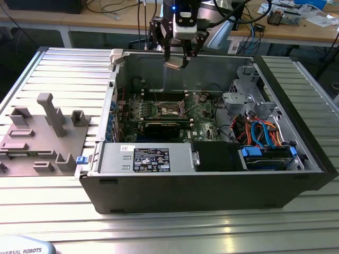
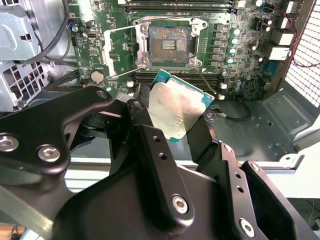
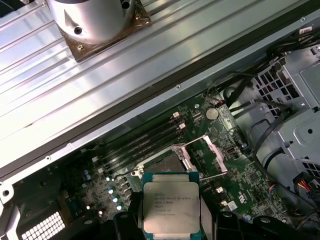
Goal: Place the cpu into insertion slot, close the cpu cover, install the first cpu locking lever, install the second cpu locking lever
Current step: 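Place the cpu into insertion slot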
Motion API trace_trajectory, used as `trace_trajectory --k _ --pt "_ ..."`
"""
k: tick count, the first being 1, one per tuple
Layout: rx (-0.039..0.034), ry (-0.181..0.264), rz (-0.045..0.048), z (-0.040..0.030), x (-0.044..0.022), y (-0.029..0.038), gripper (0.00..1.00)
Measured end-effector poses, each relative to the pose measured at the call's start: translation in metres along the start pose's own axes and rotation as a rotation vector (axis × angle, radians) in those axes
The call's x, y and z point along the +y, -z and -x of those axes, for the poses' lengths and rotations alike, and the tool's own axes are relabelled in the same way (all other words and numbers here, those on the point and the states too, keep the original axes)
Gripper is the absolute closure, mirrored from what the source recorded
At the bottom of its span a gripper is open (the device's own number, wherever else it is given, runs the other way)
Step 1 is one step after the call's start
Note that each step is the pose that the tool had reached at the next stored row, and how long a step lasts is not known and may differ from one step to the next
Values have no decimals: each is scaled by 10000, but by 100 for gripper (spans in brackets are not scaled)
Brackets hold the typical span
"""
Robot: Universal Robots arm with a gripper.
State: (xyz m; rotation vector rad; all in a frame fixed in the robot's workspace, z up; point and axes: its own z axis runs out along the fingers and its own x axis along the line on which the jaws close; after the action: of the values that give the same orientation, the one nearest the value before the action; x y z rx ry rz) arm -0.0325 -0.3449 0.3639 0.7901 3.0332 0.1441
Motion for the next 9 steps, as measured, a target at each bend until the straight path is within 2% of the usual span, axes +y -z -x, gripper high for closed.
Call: trace_trajectory --k 9 --pt "-11 -119 2 0 0 0 46"
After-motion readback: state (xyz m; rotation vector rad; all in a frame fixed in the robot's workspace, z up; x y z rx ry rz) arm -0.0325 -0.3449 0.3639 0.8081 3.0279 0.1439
